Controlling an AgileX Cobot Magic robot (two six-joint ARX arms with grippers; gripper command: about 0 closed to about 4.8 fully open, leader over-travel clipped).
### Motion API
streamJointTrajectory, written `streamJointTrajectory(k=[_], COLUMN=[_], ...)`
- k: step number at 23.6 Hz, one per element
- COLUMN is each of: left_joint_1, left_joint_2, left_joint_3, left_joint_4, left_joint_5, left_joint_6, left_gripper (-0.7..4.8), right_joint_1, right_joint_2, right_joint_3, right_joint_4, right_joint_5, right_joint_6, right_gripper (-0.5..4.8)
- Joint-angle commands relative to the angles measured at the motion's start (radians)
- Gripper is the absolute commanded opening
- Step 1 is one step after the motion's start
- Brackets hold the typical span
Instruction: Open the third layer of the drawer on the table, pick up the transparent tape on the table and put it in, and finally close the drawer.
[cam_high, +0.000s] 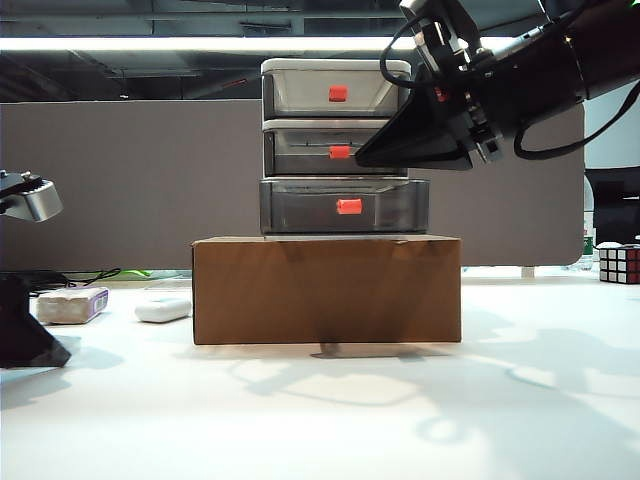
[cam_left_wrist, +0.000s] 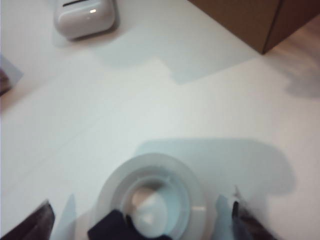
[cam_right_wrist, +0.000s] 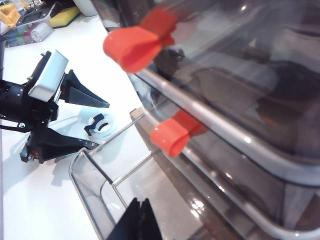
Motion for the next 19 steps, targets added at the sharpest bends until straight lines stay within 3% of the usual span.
streamJointTrajectory(k=[1, 5, 7, 9, 13, 15, 19], left_joint_1=[0.002, 0.002, 0.002, 0.001, 0.001, 0.001, 0.001], left_joint_2=[0.061, 0.107, 0.124, 0.132, 0.132, 0.132, 0.116], left_joint_3=[0.017, 0.020, 0.020, 0.020, 0.020, 0.020, 0.020], left_joint_4=[-0.010, -0.011, -0.011, -0.023, -0.036, -0.028, -0.013], left_joint_5=[0.031, 0.080, 0.092, 0.098, 0.099, 0.099, 0.116], left_joint_6=[-0.023, -0.033, -0.033, -0.033, -0.033, -0.033, -0.034], left_gripper=[4.61, 4.56, 4.07, 3.18, 2.58, 1.74, 1.68], right_joint_1=[0.000, 0.000, 0.000, 0.000, -0.001, -0.001, -0.001], right_joint_2=[-0.005, -0.005, -0.005, -0.005, -0.006, -0.006, -0.006], right_joint_3=[0.002, 0.002, 0.002, 0.002, 0.002, 0.002, 0.002], right_joint_4=[0.010, 0.010, 0.011, 0.010, 0.010, 0.010, 0.010], right_joint_5=[-0.004, -0.003, -0.003, -0.003, -0.003, -0.003, -0.004], right_joint_6=[-0.005, -0.012, -0.012, -0.012, -0.012, -0.011, -0.011], right_gripper=[-0.05, -0.05, -0.05, -0.05, -0.05, -0.05, -0.05])
